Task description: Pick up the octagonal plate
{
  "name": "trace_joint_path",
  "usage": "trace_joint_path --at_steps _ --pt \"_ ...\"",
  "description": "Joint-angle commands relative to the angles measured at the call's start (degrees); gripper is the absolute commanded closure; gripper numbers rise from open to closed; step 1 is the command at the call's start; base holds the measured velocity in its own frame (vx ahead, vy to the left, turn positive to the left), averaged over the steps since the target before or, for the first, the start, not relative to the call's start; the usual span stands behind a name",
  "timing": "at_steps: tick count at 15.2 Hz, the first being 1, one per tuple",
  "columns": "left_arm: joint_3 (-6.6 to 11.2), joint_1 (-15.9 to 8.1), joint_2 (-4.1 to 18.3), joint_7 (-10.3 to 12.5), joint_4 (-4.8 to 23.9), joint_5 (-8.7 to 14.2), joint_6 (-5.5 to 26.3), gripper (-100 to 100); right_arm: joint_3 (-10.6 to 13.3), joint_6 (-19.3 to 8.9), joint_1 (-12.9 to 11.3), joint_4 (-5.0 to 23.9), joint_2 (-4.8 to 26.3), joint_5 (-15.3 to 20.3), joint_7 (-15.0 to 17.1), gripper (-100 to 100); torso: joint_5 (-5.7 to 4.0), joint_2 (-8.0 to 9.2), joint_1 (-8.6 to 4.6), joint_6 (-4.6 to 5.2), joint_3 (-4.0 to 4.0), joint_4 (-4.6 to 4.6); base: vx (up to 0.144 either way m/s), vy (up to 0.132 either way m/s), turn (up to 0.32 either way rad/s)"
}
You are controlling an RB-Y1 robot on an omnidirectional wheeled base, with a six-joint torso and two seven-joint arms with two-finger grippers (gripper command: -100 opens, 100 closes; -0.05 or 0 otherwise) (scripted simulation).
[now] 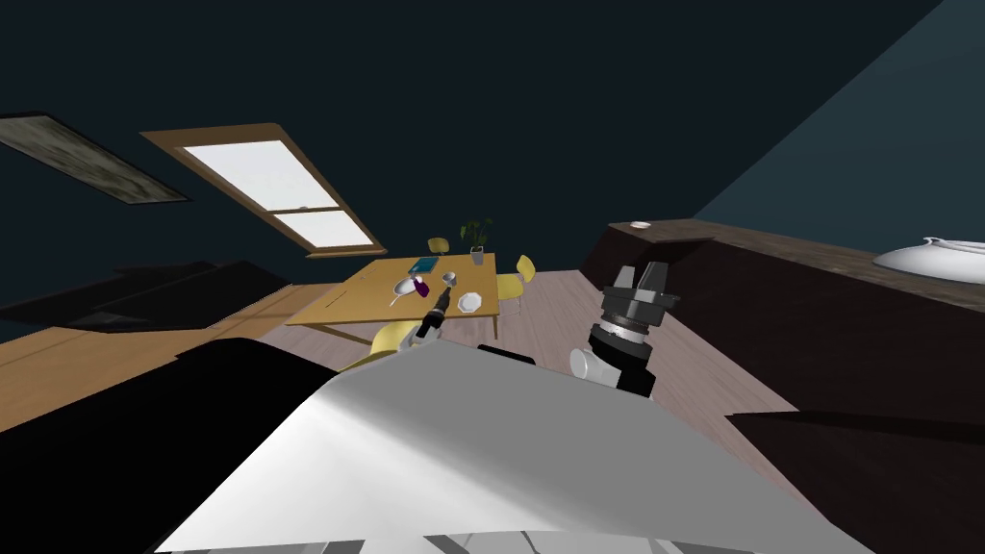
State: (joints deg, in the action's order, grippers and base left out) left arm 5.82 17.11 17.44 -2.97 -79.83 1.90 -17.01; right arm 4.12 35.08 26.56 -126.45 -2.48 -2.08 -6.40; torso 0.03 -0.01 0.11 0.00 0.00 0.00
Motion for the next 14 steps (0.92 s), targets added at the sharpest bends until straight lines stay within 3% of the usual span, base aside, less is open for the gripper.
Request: trace_joint_path --at_steps 1,7,14 --pt "0.36 -0.5 -1.2 0.0 2.8 0.5 1.2 -100 0.0 0.0 0.0 0.0 0.0 0.0 0.0 0 0.00 0.00 0.00 0.00 0.00 0.00 -0.004 0.025 -0.032" --pt "1.32 -2.2 -5.0 0.4 10.4 1.8 4.0 -100 0.0 0.0 0.0 0.0 0.0 0.0 0.0 0 0.01 -0.01 0.04 0.00 -0.01 0.00 -0.002 0.034 -0.049" --pt "1.90 -3.2 -8.8 0.7 14.9 2.6 5.6 -100 0.0 0.0 0.0 0.0 0.0 0.0 0.0 0 -0.01 -0.05 -0.04 0.00 -0.03 -0.01 0.008 0.021 -0.031"
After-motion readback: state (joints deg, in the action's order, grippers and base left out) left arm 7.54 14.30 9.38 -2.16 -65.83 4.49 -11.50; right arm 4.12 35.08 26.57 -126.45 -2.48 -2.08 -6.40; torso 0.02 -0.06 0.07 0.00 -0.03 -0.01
